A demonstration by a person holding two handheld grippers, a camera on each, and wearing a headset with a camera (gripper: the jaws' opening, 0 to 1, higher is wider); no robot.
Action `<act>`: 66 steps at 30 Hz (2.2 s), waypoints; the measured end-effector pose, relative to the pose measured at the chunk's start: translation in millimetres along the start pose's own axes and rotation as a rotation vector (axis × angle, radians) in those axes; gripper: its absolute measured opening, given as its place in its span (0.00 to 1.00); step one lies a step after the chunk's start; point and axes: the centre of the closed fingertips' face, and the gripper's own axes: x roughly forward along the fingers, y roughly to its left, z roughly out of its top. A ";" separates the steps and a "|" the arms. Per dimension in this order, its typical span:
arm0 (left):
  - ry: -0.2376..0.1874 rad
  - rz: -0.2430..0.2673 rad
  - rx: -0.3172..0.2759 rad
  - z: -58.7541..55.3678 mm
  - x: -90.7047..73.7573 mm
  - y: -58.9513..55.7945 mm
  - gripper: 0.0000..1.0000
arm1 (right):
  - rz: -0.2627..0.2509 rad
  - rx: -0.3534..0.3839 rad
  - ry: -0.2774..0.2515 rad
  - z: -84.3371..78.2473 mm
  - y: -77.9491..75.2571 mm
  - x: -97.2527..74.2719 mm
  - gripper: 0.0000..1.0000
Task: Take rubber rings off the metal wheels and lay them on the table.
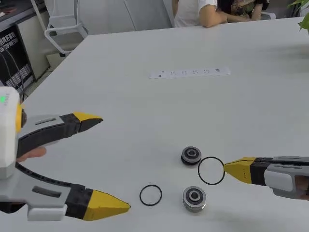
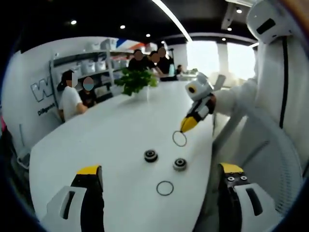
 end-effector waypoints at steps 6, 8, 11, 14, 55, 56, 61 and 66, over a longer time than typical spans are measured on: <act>-0.011 0.046 -0.018 -6.4 -18.6 3.2 1.00 | 0.009 -0.009 -0.003 5.1 5.2 2.4 0.00; -0.011 0.058 -0.028 -10.8 -24.9 3.2 1.00 | 0.012 -0.016 0.000 6.7 7.7 4.1 0.00; -0.014 0.086 -0.051 -18.2 -34.1 5.7 1.00 | 0.021 -0.026 0.004 10.0 11.9 7.4 0.00; -0.012 0.102 -0.066 -24.6 -39.5 5.6 1.00 | 0.032 -0.039 0.008 13.6 15.9 11.6 0.00; 0.006 0.188 -0.202 -52.4 -68.9 -7.9 1.00 | 0.167 -0.097 0.245 -21.4 28.7 91.4 0.00; 0.006 0.191 -0.202 -52.4 -69.3 -7.1 1.00 | 0.169 -0.097 0.250 -22.9 28.6 92.8 0.00; -0.001 0.191 -0.212 -52.2 -69.5 -6.1 1.00 | 0.168 -0.101 0.305 -38.5 24.8 102.1 0.00; 0.008 0.202 -0.214 -54.9 -72.0 -2.6 1.00 | 0.173 -0.078 0.340 -49.4 20.6 107.8 0.00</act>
